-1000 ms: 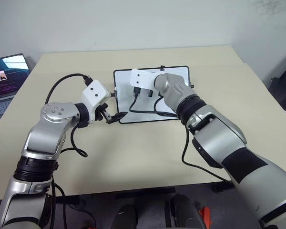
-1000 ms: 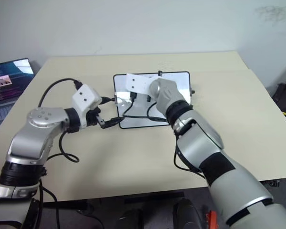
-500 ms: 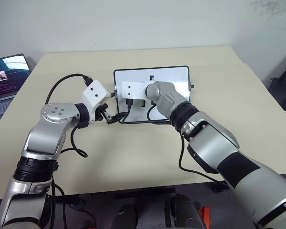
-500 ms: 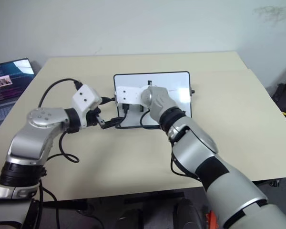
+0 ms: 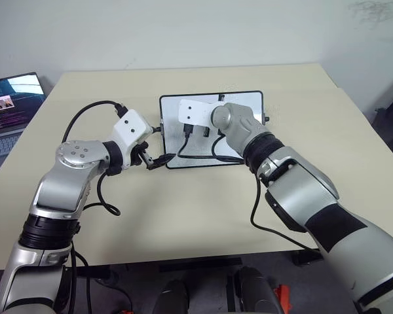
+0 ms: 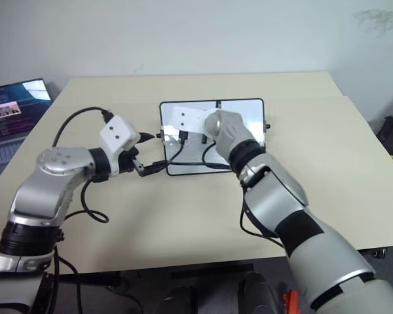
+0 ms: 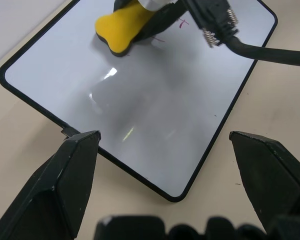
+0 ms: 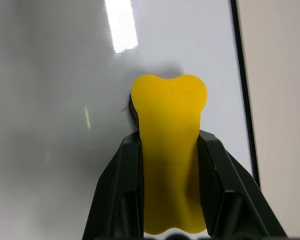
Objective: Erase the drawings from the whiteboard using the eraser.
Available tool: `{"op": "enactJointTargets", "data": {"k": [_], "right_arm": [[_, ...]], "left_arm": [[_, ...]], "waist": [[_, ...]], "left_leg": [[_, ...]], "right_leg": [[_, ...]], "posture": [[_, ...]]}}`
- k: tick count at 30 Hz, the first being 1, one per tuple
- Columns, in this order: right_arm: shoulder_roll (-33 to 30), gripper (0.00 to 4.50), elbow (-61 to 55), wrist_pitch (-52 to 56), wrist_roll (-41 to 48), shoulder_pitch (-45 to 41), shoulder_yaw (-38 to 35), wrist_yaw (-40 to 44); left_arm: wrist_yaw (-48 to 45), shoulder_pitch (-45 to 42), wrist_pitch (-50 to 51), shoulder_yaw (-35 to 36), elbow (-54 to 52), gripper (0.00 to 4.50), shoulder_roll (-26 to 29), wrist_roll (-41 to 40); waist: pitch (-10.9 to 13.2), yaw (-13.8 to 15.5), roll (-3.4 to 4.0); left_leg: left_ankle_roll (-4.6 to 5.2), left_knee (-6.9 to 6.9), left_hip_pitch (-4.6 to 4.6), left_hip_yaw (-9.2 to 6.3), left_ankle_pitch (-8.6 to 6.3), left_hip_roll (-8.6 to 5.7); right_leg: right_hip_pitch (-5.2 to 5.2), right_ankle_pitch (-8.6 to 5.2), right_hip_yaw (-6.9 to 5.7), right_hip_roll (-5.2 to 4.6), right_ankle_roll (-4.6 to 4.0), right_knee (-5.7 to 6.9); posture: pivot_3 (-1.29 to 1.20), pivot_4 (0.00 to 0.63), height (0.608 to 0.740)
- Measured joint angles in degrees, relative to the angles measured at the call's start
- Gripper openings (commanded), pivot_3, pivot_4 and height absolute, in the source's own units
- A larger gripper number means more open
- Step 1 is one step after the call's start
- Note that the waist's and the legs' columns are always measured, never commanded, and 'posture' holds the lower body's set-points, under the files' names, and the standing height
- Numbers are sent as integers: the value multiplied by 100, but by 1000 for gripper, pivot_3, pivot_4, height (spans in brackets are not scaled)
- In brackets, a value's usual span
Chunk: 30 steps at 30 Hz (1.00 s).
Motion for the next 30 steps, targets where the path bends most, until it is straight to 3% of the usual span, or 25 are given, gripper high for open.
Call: {"op": "enactJointTargets", "data": {"k": [9,14,19,23,30], "right_arm": [[-89,1036,-859,81,-77,658,194,570],[-412,1036,-1386,349,326,832,-197,946],[-1124,1035,-3570,1252,1018,1031,-949,1853],[-1843,1034,-5024,1804,1305,1341,-1230,2423],[-2937,1031,-4996,1831,1081,2124,-1084,2445]], "left_arm": [[-16,-37,-11,-5,22,4500,0,1],[-21,-44,-12,-5,36,4500,3,1],[-113,-63,-23,-1,70,4500,86,2],[-181,-162,-62,-22,149,4500,116,11],[-358,-585,-283,-173,428,4500,119,132]], "waist": [[0,-17,0],[1,59,-1],[3,72,0],[3,122,-1],[5,140,2]], "left_leg": [[0,7,13,0,2,0],[-1,9,1,-2,2,0],[-3,14,-88,-3,3,0],[-11,10,-101,-3,-8,0],[-12,10,-117,8,-10,-8]], "right_leg": [[11,1,1,0,1,13],[9,1,-1,0,2,2],[-78,19,-5,-1,-26,4],[-77,12,-13,-5,-18,-24],[-73,19,-10,-16,-6,-58]], "posture": [[0,150,740],[0,150,740],[0,150,740],[0,150,740],[0,150,740]]}}
